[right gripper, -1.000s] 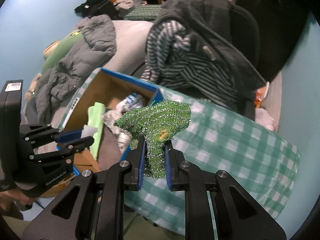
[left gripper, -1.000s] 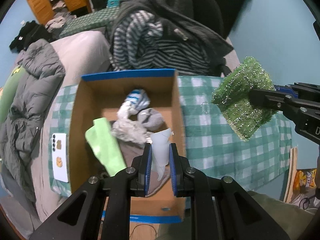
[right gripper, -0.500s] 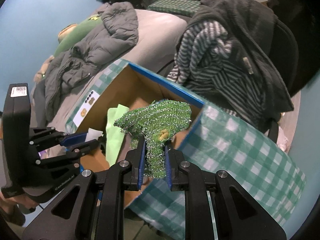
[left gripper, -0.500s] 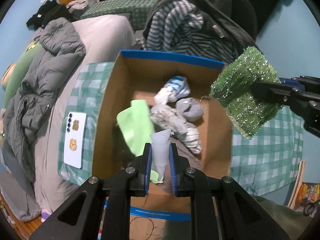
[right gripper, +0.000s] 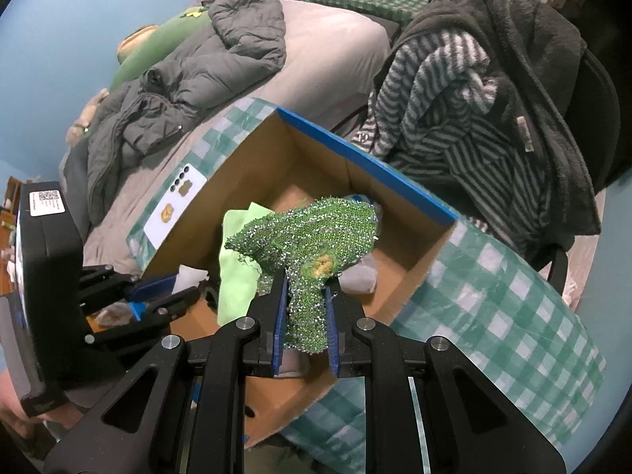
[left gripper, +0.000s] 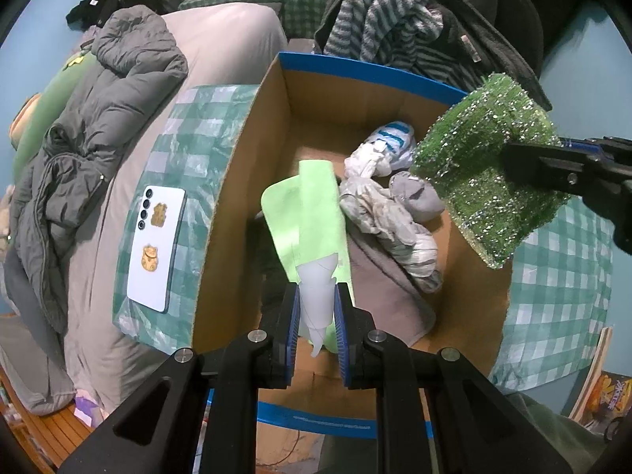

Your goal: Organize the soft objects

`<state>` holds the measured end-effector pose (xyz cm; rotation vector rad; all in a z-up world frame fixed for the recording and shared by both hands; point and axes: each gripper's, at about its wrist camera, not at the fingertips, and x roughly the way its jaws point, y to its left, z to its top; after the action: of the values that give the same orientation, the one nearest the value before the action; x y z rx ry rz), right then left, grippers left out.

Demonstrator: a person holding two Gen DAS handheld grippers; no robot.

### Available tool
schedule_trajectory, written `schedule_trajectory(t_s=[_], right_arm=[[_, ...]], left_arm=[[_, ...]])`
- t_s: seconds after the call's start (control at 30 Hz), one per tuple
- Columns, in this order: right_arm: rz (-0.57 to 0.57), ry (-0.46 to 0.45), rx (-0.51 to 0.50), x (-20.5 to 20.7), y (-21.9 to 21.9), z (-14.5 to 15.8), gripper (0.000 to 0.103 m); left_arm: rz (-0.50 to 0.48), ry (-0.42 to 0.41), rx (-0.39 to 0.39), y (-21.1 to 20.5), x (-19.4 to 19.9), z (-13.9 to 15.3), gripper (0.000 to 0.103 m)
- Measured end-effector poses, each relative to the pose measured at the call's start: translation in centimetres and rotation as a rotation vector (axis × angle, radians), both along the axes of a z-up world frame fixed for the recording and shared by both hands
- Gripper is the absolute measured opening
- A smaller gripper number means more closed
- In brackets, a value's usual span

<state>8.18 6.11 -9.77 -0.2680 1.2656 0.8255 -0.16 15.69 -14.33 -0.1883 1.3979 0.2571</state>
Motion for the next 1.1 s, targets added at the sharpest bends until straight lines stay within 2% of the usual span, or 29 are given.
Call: schedule_trajectory(t_s=[0.2,0.3,0.37,0.43,0.5,0.57,0.7,0.8,0.87,0.97,1.1], right_arm=[[0.005,0.009,-0.012,-0.1,1.2,-0.7,0.017],[0.002,0.000,-0.019,-0.1,1.5,-0.8,0.024],[0.002,-0.002,-0.021,-0.1,1.7,-0.8,0.028],[-0.002,-0.013,-0.018,-0.1,1.7,-0.7,0.028],[-0.002,-0.031,-0.030,-0.1,1.7,-0.6,0.035],[-0.009,-0.038,-0.030,0.0,1.6,-0.4,0.045],[-0.033,-0.051,-0.022,0.2,0.8,0.4,0.048],[-0.050,-0.060,-0.018,0.3,0.0,1.3,0.055],[-0.062,-0.062,-0.009,0.4,-0.5,2.0,0.061],[-0.082,-0.062,0.007,0.6,-1.4,3.2,0.064],[-0.106,-0.054,0.041,0.8,-2.7,4.8,0.066]], left_arm=[[0.000,0.000,0.013,0.4,-0.1,0.2,0.019],[0.010,-0.001,0.016,0.8,-0.2,0.5,0.020],[0.015,-0.009,0.023,0.9,-0.3,0.8,0.038],[0.014,-0.027,0.030,0.9,-0.3,1.2,0.046],[0.009,-0.040,0.031,0.9,-0.4,1.6,0.049],[0.011,-0.041,0.034,0.8,-0.4,1.9,0.051],[0.009,-0.042,0.045,0.6,-0.5,2.4,0.056],[0.012,-0.045,0.049,0.4,-0.6,3.1,0.057],[0.017,-0.054,0.051,0.3,-0.6,3.8,0.063],[0.019,-0.085,0.055,0.1,-0.6,5.2,0.072],[0.023,-0.115,0.049,-0.3,-0.5,6.8,0.074]])
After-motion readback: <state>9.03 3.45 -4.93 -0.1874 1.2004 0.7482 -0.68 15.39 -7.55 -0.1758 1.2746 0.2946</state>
